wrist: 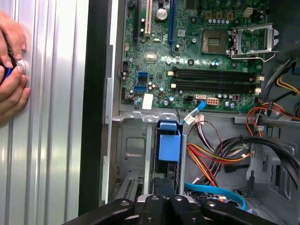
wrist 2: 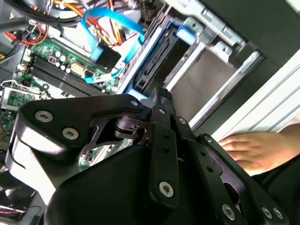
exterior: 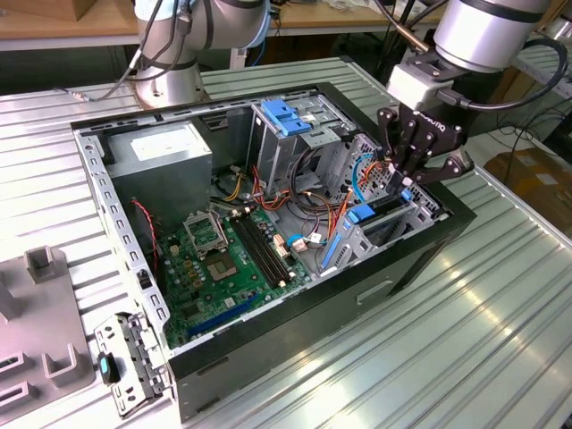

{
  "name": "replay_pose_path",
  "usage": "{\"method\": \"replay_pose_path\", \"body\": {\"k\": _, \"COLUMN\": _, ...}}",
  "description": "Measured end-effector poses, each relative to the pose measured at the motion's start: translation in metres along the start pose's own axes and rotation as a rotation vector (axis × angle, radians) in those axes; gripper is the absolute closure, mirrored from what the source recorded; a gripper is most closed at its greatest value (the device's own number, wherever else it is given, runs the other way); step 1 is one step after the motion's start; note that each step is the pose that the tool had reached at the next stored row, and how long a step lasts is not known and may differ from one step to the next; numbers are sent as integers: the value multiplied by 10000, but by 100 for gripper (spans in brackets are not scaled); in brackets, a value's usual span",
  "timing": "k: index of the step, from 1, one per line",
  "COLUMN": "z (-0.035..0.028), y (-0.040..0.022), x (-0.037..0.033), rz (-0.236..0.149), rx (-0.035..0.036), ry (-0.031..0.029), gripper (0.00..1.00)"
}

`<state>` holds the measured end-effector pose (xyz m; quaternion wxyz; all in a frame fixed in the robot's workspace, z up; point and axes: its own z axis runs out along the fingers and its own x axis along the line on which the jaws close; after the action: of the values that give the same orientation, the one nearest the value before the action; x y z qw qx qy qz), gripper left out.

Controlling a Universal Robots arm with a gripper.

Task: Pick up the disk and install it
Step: 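Insert the first disk wire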

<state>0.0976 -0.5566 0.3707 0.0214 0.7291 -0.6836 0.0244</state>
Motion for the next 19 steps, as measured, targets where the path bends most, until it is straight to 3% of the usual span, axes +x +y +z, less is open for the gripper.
{"method": "replay_pose_path", "body": {"k": 4, "z": -1, "y": -156, "x": -28, "rz": -62, "rx": 4, "ry": -1, "gripper": 89}}
{"method": "replay_pose_path", "body": {"k": 8, "z": -3, "y": -247, "x": -49, "rz": -155, "rx": 10, "ry": 0, "gripper": 89}}
{"method": "replay_pose_path", "body": {"k": 13, "z": -8, "y": -281, "x": -47, "rz": -709, "rx": 41, "ry": 0, "gripper": 89}}
{"method": "replay_pose_path", "body": {"k": 15, "z": -45, "y": -283, "x": -45, "rz": -814, "rx": 44, "ry": -3, "gripper": 89}}
{"method": "replay_pose_path", "body": {"k": 16, "z": -80, "y": -284, "x": -44, "rz": -826, "rx": 44, "ry": -2, "gripper": 83}}
{"method": "replay_pose_path", "body": {"k": 19, "z": -90, "y": -302, "x": -44, "rz": -928, "rx": 43, "ry": -4, "gripper": 76}}
